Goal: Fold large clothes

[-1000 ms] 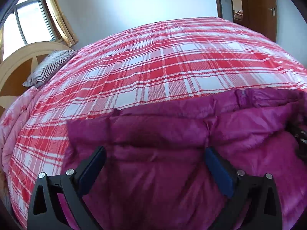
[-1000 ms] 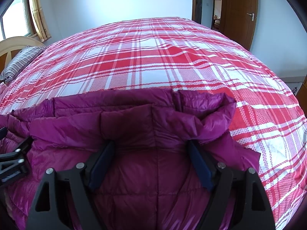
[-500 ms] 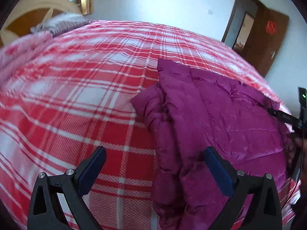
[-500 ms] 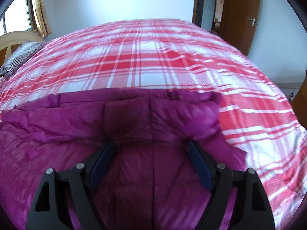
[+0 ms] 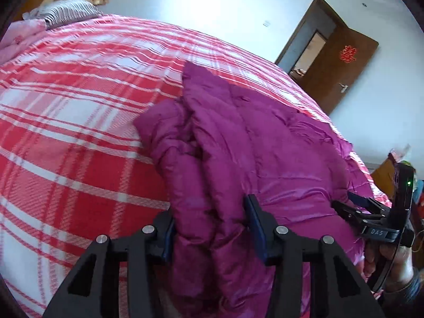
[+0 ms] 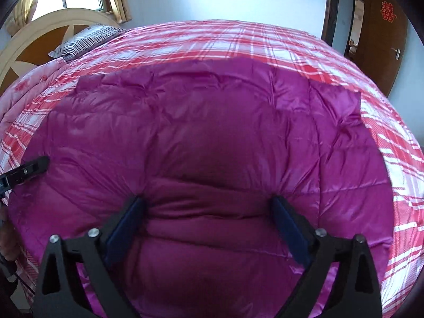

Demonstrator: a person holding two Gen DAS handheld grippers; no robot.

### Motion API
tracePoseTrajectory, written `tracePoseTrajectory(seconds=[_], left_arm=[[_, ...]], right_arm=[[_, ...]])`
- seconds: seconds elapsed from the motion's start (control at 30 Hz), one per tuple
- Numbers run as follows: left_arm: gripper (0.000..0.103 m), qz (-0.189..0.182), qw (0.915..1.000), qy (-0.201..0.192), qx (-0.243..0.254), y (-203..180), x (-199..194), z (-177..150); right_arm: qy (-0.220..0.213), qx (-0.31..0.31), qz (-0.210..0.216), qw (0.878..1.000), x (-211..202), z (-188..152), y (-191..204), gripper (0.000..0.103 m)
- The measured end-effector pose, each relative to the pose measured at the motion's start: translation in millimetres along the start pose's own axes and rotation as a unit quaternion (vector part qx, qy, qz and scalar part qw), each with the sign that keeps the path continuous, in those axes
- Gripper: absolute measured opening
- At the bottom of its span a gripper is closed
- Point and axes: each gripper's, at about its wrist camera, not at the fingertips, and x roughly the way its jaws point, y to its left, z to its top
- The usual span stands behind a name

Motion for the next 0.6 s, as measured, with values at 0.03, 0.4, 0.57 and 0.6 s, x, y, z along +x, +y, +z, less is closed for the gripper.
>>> tracePoseTrajectory(seconds=[0.03, 0.4, 0.57, 0.6], left_arm=[[0.060, 0.013, 0.9999, -0.003, 0.000, 0, -3, 0], [0.077, 0.031, 0.9994, -0.012, -0.003, 12, -6, -7], [0.024, -0.025, 0.9995, -0.005, 0.020, -13, -3, -5], [0.017, -0.029, 0.9993, -0.013, 0.021, -16, -9, -3]], right_arm=[[0.002, 0.000, 0.002, 1.000, 1, 0, -1, 0.099], [-0.036, -0.008, -0.015, 0.999, 0, -17, 4, 0.100], [-0.045, -0.006, -0.013, 0.999, -1, -19, 6, 0.100], [-0.047, -0.005, -0.013, 0.999, -1, -18, 5, 0.100]])
